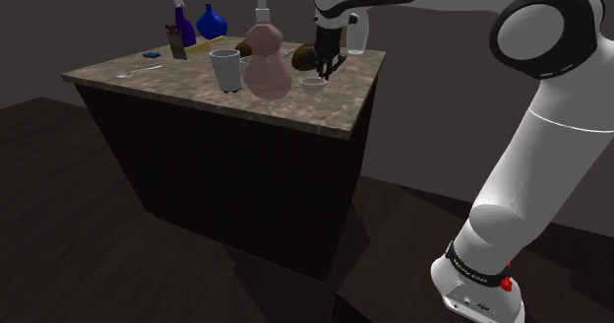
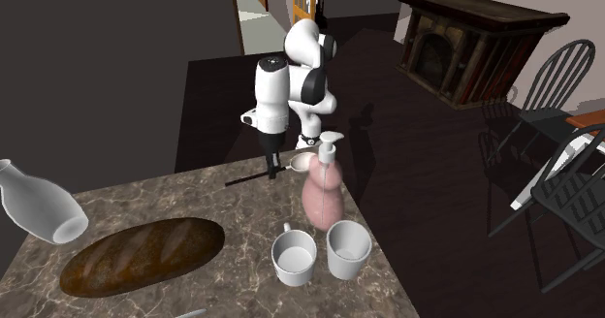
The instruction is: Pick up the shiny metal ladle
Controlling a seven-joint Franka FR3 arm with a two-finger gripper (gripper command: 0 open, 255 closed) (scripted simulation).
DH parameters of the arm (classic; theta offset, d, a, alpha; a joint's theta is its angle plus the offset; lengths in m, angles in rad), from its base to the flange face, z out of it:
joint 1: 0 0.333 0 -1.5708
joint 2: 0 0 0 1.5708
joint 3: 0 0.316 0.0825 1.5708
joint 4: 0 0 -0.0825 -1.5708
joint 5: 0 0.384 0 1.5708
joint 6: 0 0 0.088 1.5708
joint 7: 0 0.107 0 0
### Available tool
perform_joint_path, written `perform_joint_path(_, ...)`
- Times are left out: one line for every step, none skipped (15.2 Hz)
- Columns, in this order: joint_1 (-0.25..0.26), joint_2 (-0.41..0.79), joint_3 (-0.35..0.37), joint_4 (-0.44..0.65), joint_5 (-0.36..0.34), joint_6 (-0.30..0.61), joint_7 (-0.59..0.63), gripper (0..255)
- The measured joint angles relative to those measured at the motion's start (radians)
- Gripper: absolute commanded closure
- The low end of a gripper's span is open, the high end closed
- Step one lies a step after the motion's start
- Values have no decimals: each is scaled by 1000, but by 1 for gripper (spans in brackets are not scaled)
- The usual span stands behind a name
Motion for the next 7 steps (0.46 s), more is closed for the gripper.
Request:
perform_joint_path(0,5,0,20,0,-15,-1,255)
perform_joint_path(1,9,0,40,0,-30,0,255)
perform_joint_path(1,10,1,54,0,-44,0,255)
perform_joint_path(1,14,1,73,0,-60,-1,255)
perform_joint_path(1,15,0,88,0,-73,-3,255)
perform_joint_path(0,15,0,102,1,-87,-4,255)
perform_joint_path(1,17,1,111,0,-93,-3,255)
